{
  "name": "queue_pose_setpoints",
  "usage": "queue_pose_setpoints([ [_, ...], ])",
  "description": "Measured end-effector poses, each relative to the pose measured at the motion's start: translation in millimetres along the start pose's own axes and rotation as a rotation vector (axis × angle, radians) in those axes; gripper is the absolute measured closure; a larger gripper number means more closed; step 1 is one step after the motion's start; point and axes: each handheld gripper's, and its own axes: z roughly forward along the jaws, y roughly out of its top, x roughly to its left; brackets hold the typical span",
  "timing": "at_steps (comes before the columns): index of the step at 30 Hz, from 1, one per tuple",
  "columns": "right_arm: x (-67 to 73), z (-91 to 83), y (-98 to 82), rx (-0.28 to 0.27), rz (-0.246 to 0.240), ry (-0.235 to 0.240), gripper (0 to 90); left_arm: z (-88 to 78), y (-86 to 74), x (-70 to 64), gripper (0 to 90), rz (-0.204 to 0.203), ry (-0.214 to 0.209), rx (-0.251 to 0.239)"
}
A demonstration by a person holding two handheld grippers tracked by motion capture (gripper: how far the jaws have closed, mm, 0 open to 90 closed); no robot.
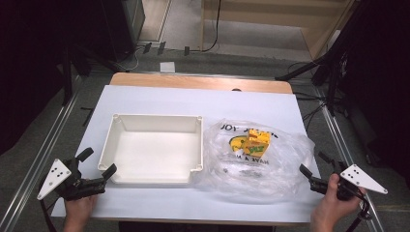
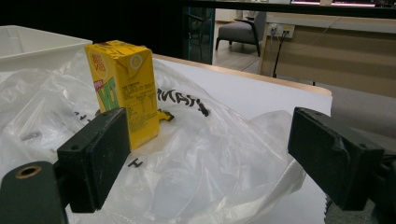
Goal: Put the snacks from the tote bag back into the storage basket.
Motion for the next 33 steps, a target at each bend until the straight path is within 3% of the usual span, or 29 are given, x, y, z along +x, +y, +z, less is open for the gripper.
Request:
queue_pose_setpoints([
  [6, 1.4, 0.9, 0.9, 0.005, -0.013, 0.010, 14.3, -1.1, -0.1, 0.4, 0.0, -0.007, -0.007, -0.002],
  [10, 6.1, 4.4, 4.9, -0.005, -0.026, 0.043, 12.6, -1.2, -0.2, 0.4, 0.0, -0.010, -0.010, -0.003],
  [13, 13.0, 9.1, 14.0, 0.028, -0.054, 0.073, 11.1, -0.7, -0.2, -0.8, 0.0, 0.000, -0.016, 0.003],
  [17, 15.7, 11.8, 16.5, 0.039, -0.045, 0.078, 13.7, -0.8, -0.5, -2.4, 0.0, 0.009, -0.021, 0.009],
  [22, 18.6, 14.1, 21.0, 0.066, -0.073, 0.071, 17.8, -1.4, -0.7, -2.0, 0.0, 0.006, -0.031, 0.006],
  [26, 19.7, 21.8, 29.2, 0.133, -0.113, 0.128, 19.0, -2.1, -0.7, -0.8, 0.0, -0.005, -0.032, -0.001],
  [33, 18.2, 25.4, 47.6, 0.155, -0.143, 0.197, 17.3, -0.9, -0.9, -3.5, 0.0, 0.021, -0.034, 0.018],
])
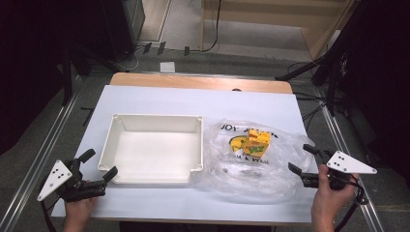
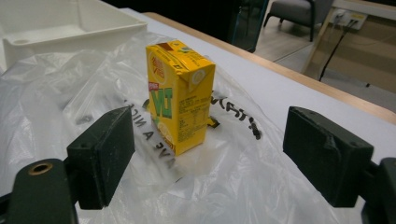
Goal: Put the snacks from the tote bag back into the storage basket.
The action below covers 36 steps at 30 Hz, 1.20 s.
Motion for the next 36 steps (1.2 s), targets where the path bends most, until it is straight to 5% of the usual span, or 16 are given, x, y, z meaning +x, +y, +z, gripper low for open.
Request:
queue_pose_setpoints([
  [7, -8.2, 12.6, 19.7, 0.125, -0.016, 0.105, 19.1, 0.3, -0.2, -0.7, 0.0, 0.005, -0.005, 0.004],
  [19, -18.8, 33.0, 42.4, 0.244, -0.060, 0.198, 20.5, 2.2, -0.1, -2.1, 0.0, 0.020, -0.005, 0.014],
  [36, -14.9, 72.4, 63.1, 0.429, -0.157, 0.311, 14.9, 4.3, -0.1, -3.8, 0.0, 0.029, -0.003, 0.023],
])
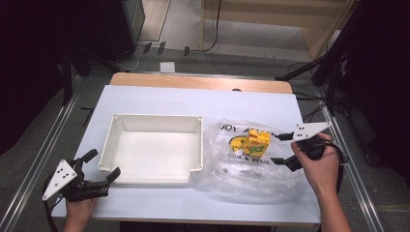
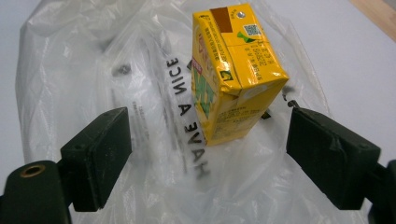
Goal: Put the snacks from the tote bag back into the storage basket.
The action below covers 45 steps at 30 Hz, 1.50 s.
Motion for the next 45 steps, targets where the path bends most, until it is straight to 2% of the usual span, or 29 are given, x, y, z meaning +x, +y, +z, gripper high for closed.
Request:
queue_pose_setpoints([
  [3, -2.4, 1.9, 6.0, 0.035, -0.024, 0.002, 14.9, 0.6, 0.1, -0.6, 0.0, 0.002, 0.002, 0.004],
  [11, -5.9, 2.4, 19.0, 0.052, -0.044, -0.001, 14.8, -0.7, 0.3, 1.3, 0.0, -0.002, -0.005, -0.004],
  [20, -11.4, 12.5, 31.3, 0.124, -0.080, 0.032, 16.1, -0.3, 0.4, 0.9, 0.0, -0.002, -0.007, -0.003],
  [28, -13.6, 20.6, 45.5, 0.188, -0.130, 0.058, 17.5, -0.7, 0.3, 1.0, 0.0, -0.003, -0.011, -0.004],
  [34, -17.5, 27.5, 53.8, 0.231, -0.138, 0.069, 18.6, -0.4, 0.3, 0.9, 0.0, -0.004, -0.010, -0.003],
  [40, -21.3, 37.7, 61.2, 0.278, -0.165, 0.085, 22.4, -0.6, 0.4, 1.1, 0.0, -0.004, -0.011, -0.004],
  [45, -21.7, 48.5, 66.9, 0.340, -0.169, 0.095, 27.3, -0.7, 0.3, 1.3, 0.0, -0.005, -0.012, -0.007],
])
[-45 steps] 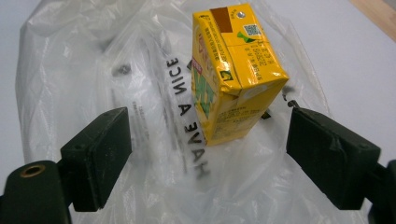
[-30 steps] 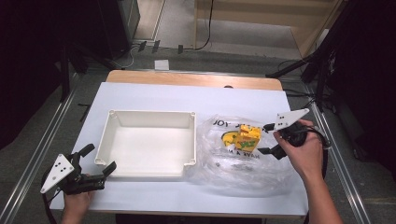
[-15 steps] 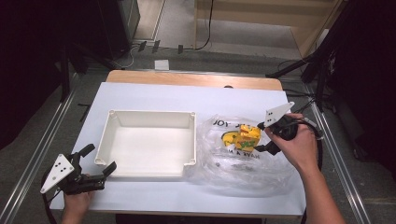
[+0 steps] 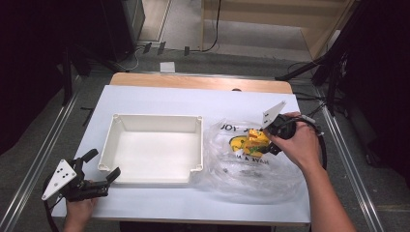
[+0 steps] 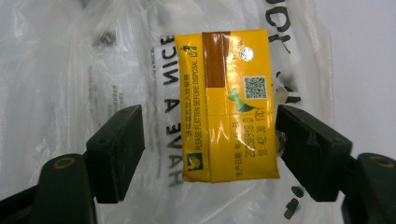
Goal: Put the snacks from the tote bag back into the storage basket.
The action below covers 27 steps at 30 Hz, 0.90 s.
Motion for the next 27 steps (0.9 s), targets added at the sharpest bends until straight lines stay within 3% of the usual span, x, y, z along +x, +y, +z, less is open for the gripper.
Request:
queue_pose_setpoints([
  [5, -3.0, 6.2, 7.0, 0.029, -0.015, 0.013, 34.4, -0.1, 0.1, 0.2, 0.0, -0.001, 0.000, -0.001],
  [8, -4.1, 8.5, 11.2, 0.061, 0.010, 0.019, 38.5, -0.1, 0.1, 0.2, 0.0, -0.003, 0.000, -0.002],
  [12, -6.1, 13.2, 15.5, 0.088, 0.008, 0.031, 41.7, -0.2, 0.1, 0.4, 0.0, -0.002, -0.001, -0.001],
  [16, -7.4, 16.3, 19.5, 0.115, -0.012, 0.013, 49.2, -0.3, 0.2, 0.4, 0.0, -0.004, -0.002, -0.003],
  [27, -6.2, 17.3, 28.9, 0.177, -0.068, 0.007, 51.8, -0.6, 0.2, 0.6, 0.0, -0.007, -0.003, -0.004],
])
